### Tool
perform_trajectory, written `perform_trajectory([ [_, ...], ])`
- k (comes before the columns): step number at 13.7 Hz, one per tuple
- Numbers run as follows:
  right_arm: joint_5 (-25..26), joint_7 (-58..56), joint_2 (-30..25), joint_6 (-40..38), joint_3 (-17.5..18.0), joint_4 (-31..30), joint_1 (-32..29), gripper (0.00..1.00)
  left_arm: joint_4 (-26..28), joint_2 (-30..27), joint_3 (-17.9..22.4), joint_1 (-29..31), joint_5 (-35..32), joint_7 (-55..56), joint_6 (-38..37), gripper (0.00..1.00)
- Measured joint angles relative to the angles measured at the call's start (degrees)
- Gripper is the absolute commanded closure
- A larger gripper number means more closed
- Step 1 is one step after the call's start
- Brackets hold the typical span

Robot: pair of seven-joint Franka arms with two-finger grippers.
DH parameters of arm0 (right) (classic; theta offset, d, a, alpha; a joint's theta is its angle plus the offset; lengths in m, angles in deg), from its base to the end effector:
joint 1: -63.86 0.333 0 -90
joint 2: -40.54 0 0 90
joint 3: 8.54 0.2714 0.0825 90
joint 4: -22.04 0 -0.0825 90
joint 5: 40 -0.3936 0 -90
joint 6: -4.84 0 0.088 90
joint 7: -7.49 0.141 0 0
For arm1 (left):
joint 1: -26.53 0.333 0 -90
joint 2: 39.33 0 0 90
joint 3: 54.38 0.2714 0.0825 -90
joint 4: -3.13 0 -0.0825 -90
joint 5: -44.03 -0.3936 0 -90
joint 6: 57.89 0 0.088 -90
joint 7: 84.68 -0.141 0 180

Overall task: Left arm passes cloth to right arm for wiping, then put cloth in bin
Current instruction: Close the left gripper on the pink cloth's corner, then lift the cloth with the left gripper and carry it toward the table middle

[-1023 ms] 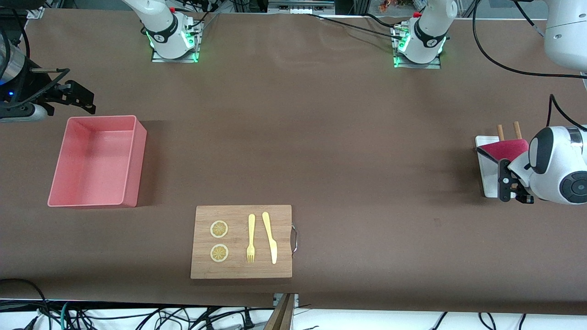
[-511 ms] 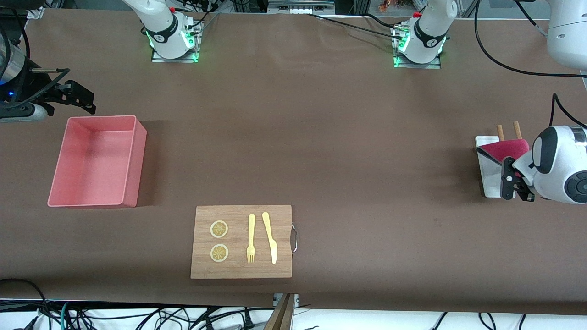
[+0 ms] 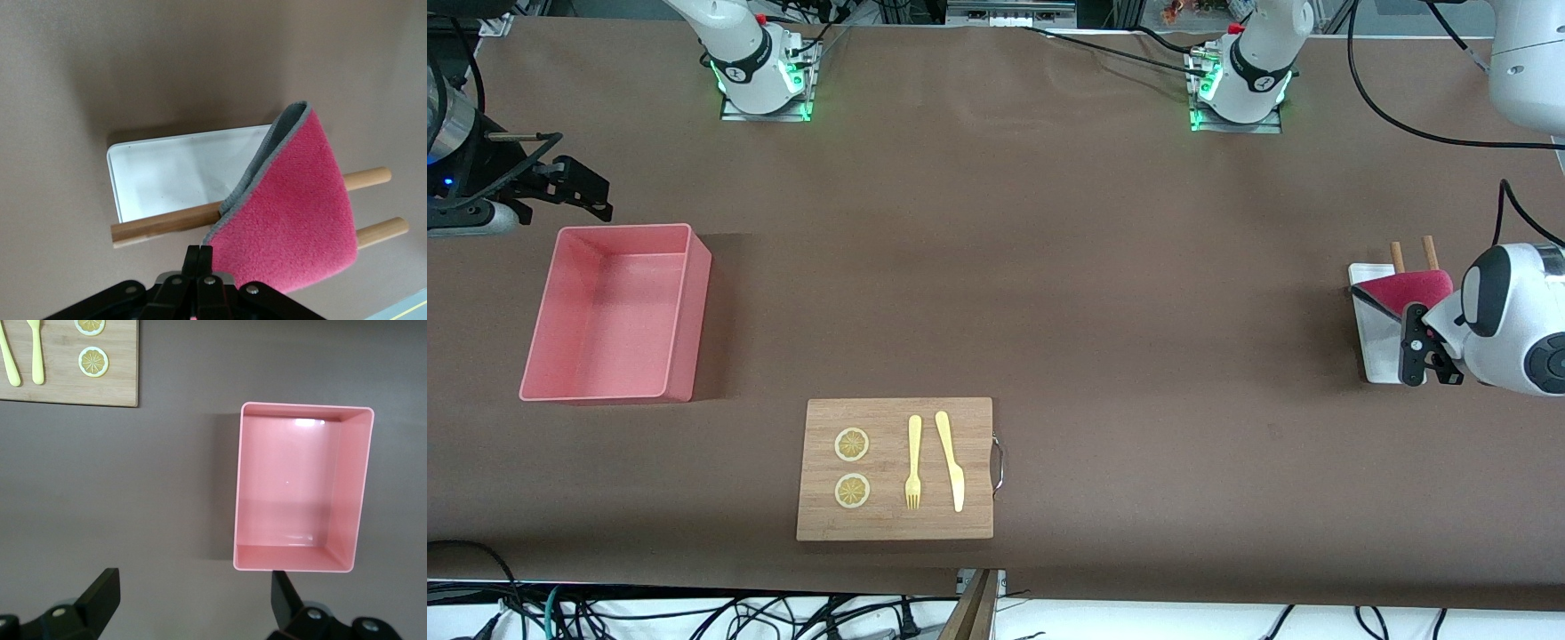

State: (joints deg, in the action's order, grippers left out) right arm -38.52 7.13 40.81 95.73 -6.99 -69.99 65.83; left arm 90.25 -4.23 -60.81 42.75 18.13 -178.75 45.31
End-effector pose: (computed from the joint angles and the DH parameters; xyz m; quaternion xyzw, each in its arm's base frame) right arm 0.5640 0.0311 0.5276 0.9993 0.0342 -0.0119 0.0132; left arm 0.6244 0.1653 0.2144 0.6634 -0.7102 -0.2349 0.0174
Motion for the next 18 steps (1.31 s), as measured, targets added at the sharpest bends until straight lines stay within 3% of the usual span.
perform_trajectory([
  [4,0.0,0.0,0.0,0.0,0.0,0.0,0.0,0.0,-2.2,-3.3,-0.7,-0.8,2.6,0.0,-6.1,1.0],
  [9,0.0,0.0,0.0,0.0,0.0,0.0,0.1,0.0,-9.4,-6.2,-0.9,-1.7,18.8,5.2,-20.1,1.0],
  [12,0.0,0.0,0.2,0.7,0.0,0.0,0.4,0.0,-12.7,-6.6,-3.0,-2.6,27.9,20.9,-26.0,1.0],
  [18,-0.2,-0.2,3.5,0.4,0.1,0.0,0.8,0.0,-13.8,-10.9,-13.6,-3.8,45.5,68.4,-26.4,1.0],
])
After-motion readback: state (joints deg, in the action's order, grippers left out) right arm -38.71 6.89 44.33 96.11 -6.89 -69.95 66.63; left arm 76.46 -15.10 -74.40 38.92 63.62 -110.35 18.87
